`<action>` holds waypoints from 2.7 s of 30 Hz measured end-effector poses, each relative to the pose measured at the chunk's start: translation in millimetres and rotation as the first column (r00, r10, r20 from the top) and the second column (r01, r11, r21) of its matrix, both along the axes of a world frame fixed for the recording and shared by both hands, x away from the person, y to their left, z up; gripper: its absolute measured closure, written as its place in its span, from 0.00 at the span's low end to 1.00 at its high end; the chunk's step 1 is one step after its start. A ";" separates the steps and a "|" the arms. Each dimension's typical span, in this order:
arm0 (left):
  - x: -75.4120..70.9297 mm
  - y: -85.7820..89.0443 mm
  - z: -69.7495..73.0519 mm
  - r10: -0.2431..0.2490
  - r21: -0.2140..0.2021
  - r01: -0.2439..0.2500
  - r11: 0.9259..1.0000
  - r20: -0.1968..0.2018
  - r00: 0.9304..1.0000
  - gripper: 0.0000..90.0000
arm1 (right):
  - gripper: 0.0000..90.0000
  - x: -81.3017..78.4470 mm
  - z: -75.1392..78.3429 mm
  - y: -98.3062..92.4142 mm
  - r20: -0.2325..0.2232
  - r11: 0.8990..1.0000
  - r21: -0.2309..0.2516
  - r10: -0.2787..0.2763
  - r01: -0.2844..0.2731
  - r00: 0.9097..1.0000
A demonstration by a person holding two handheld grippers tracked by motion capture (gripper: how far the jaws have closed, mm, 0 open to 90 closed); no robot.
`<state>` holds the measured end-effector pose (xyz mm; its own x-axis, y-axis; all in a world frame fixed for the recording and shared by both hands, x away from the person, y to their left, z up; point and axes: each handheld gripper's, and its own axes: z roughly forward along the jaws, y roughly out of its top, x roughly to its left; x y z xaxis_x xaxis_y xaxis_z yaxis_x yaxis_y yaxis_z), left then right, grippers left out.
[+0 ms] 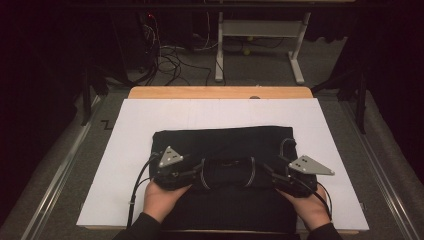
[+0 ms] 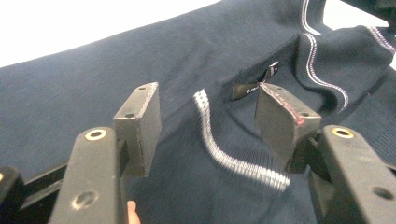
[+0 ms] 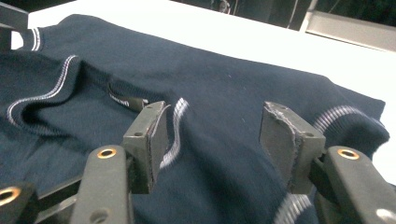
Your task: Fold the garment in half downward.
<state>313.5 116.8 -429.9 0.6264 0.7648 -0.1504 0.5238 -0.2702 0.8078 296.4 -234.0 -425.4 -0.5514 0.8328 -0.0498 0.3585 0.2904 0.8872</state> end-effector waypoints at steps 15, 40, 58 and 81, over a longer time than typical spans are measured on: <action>40.0 -29.4 -19.9 -0.002 0.052 0.010 0.999 -0.148 0.989 0.56 | 0.74 52.5 -17.5 49.4 -0.167 0.994 -0.099 0.035 -0.053 0.985; -40.0 -9.9 5.5 -0.085 -0.039 0.086 0.996 0.017 0.996 0.81 | 0.90 -26.8 3.2 33.9 -0.004 0.983 -0.019 0.181 -0.181 0.983; -88.3 -5.6 -4.3 -0.149 -0.029 0.150 0.988 0.028 0.988 0.81 | 0.90 -83.7 -5.0 22.6 0.008 0.969 -0.036 0.245 -0.244 0.970; -110.9 4.7 -8.7 -0.152 -0.050 0.153 0.987 0.031 0.988 0.59 | 0.68 -102.5 -13.1 15.1 -0.018 0.965 -0.027 0.262 -0.262 0.965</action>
<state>202.6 121.5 -438.5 0.7394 0.6518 -0.1687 0.4576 -0.3026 0.8361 193.9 -218.9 -438.4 -0.7508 0.6575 -0.0623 0.2787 0.4010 0.8726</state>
